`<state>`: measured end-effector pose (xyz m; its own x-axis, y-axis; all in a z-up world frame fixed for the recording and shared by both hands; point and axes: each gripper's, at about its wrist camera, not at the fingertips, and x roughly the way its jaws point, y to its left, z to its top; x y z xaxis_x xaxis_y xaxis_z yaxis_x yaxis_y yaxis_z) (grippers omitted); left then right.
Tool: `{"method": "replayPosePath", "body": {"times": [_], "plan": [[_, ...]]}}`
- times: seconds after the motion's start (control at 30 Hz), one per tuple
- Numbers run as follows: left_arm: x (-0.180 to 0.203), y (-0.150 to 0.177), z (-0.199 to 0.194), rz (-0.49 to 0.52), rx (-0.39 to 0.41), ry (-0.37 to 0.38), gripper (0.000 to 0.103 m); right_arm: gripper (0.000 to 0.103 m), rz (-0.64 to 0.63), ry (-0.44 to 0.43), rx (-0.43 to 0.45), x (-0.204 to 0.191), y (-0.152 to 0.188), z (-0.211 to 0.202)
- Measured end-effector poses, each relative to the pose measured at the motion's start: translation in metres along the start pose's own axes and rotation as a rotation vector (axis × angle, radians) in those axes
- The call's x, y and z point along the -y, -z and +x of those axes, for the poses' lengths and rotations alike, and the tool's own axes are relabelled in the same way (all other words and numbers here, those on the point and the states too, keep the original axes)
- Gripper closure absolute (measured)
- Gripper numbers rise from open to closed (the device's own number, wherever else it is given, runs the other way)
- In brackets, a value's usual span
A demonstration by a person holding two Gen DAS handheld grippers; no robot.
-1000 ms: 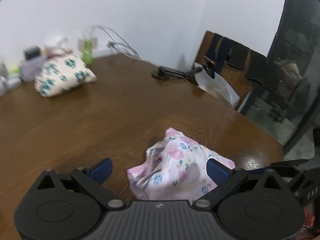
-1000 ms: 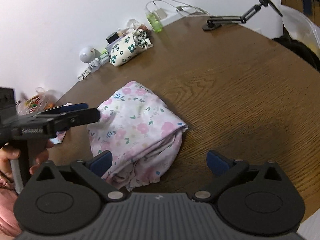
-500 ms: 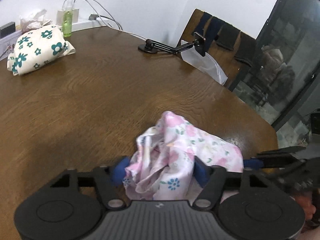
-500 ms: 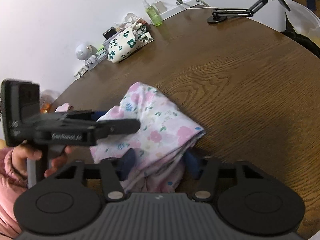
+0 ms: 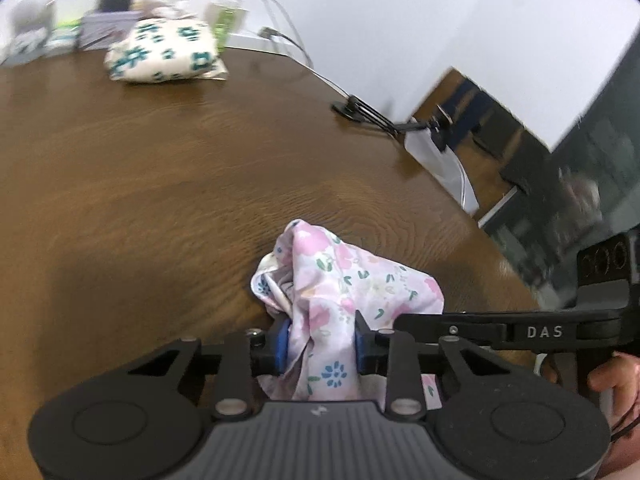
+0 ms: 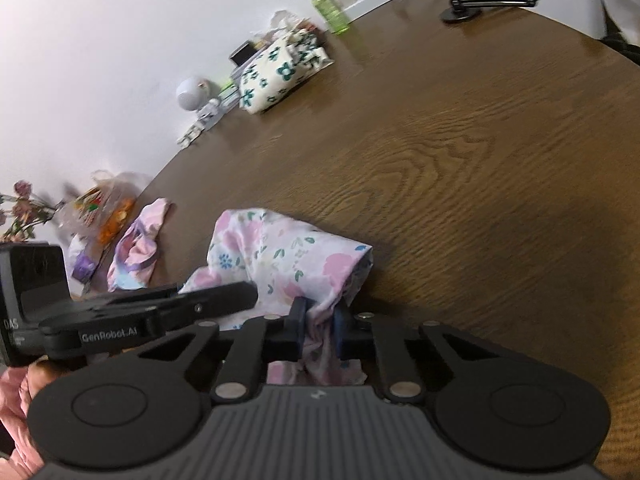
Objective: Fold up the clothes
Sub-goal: 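Grasp the folded dress bundle with both grippers and lift it, then carry the bundle with both grippers and set it on the white floral cloth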
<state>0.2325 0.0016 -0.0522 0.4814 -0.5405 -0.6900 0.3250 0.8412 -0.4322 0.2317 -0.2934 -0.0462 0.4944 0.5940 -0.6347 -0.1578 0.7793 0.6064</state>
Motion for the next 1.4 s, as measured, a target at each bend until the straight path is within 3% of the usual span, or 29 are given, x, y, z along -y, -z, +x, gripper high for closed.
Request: {"method": "replayPosePath", "body": {"times": [0.27, 0.43, 0.6, 0.77, 0.9, 1.1, 1.27, 1.4], "plan": [[0.004, -0.001, -0.030, -0.087, 0.119, 0.008, 0.077, 0.095, -0.125, -0.044, 0.004, -0.024, -0.021, -0.012], [0.021, -0.016, -0.057, -0.062, 0.214, -0.011, 0.077, 0.095, -0.219, -0.059, 0.032, -0.046, -0.041, -0.028], [0.038, -0.063, -0.087, -0.024, 0.351, -0.042, 0.077, 0.095, -0.347, -0.063, 0.093, -0.085, -0.091, -0.048], [0.033, -0.135, -0.094, -0.029, 0.462, -0.085, 0.077, 0.095, -0.465, -0.007, 0.171, -0.132, -0.164, -0.042], [0.003, -0.192, -0.075, -0.075, 0.510, -0.123, 0.077, 0.095, -0.528, 0.073, 0.231, -0.160, -0.222, -0.008], [-0.075, -0.258, -0.018, -0.224, 0.500, -0.089, 0.077, 0.095, -0.471, 0.091, 0.184, -0.145, -0.312, 0.082], [-0.134, -0.289, 0.030, -0.317, 0.482, -0.079, 0.077, 0.095, -0.442, 0.080, 0.138, -0.118, -0.356, 0.156], [-0.169, -0.297, 0.064, -0.362, 0.444, -0.083, 0.077, 0.095, -0.408, 0.073, 0.105, -0.093, -0.361, 0.200]]}}
